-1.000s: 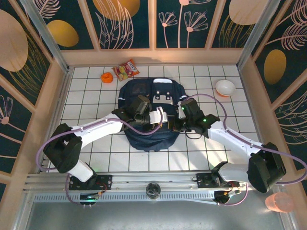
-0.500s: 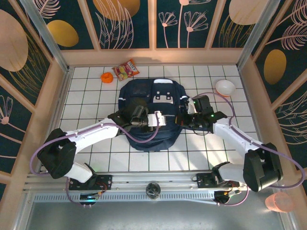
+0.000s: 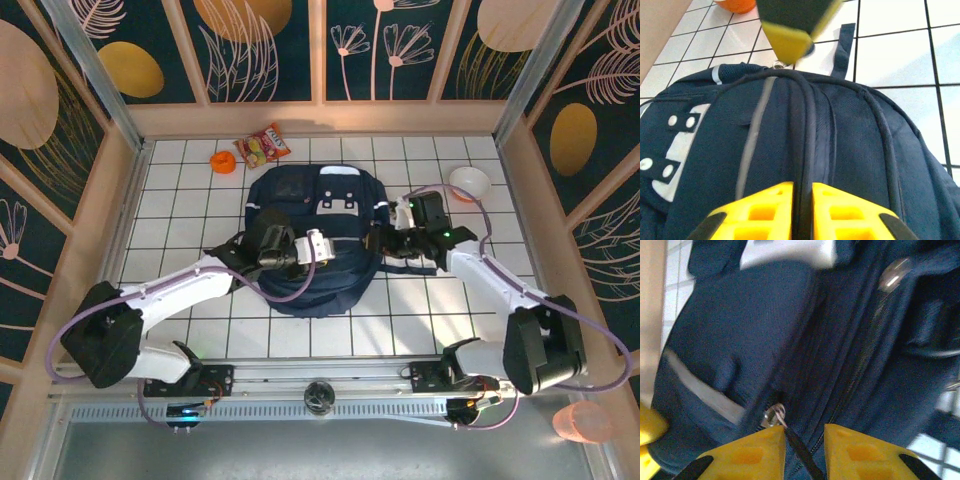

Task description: Pack the student bag

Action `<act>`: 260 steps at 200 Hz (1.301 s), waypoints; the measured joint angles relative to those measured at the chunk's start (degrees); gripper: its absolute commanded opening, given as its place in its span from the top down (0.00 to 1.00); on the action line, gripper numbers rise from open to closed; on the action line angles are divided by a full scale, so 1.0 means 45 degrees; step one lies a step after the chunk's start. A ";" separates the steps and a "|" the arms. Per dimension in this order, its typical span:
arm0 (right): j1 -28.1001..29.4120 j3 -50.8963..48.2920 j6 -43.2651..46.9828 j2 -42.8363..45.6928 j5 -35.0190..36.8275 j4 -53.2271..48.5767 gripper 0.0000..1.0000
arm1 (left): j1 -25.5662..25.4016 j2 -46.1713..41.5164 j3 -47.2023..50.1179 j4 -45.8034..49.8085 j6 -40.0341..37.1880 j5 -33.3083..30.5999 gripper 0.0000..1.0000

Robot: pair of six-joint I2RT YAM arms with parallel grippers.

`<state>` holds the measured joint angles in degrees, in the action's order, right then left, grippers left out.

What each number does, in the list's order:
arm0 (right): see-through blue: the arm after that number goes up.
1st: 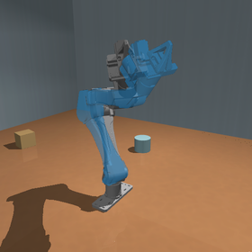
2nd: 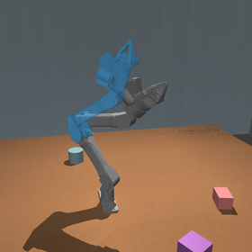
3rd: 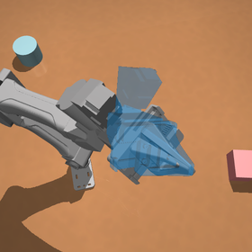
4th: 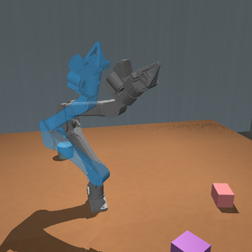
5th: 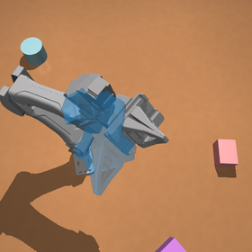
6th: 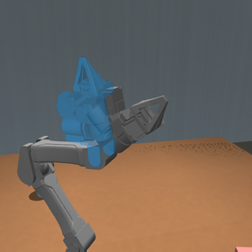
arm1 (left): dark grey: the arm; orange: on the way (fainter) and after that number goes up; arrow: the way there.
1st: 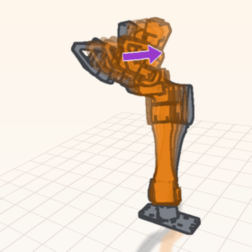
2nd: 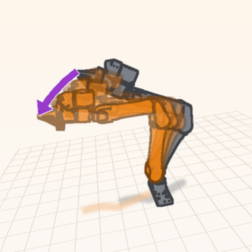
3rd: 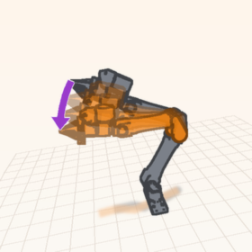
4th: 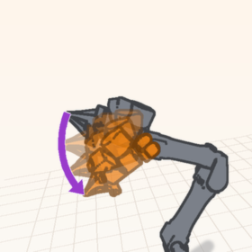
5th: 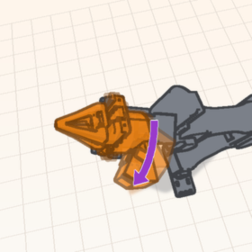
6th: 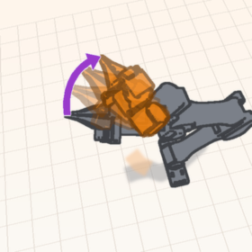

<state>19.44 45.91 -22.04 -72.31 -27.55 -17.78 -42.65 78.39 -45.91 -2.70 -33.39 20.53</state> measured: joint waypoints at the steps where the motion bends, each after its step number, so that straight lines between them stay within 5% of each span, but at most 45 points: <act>1: -0.0049 -0.0010 -0.0019 0.0049 0.0053 0.0005 0.64 | 0.0010 -0.0049 0.0029 0.0010 0.0010 0.0010 0.61; 46: -0.0729 -0.0340 0.0053 0.1661 0.1413 0.0189 0.43 | 0.0855 -0.1549 0.1253 -0.0879 0.2249 -0.0015 0.01; 62: -0.0942 -0.0481 0.0243 0.2011 0.2021 0.0321 0.35 | 0.1409 -0.2438 0.1987 -0.1472 0.3128 -0.0442 0.01; 77: -0.1379 -0.0767 0.0461 0.2234 0.2735 0.0685 0.01 | 0.1919 -0.3580 0.2895 -0.2229 0.4075 -0.1622 0.01; 128: -0.3638 -0.2817 0.1821 0.2463 0.4634 0.3667 0.01 | 0.4051 -0.7179 0.6139 -0.5115 0.7033 -0.8408 0.01; 163: -0.3959 -0.5304 0.3458 0.2263 0.5328 0.7694 0.01 | 0.5051 -0.6557 0.8068 -0.7669 0.7893 -1.1055 0.01; 214: -0.4065 -0.7936 0.4668 -0.0282 0.5343 1.4396 0.01 | 0.6819 -0.1991 0.9617 -1.3007 0.8145 -1.1147 0.01; 260: -0.4279 -0.8000 0.5153 -0.2851 0.5100 1.9132 0.01 | 0.8160 0.1953 0.8884 -1.6718 0.7757 -0.9190 0.01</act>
<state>0.19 9.91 1.15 -85.14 -4.60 68.31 -5.93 87.18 -5.93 -77.93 1.52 -20.82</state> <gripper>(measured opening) 0.992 0.990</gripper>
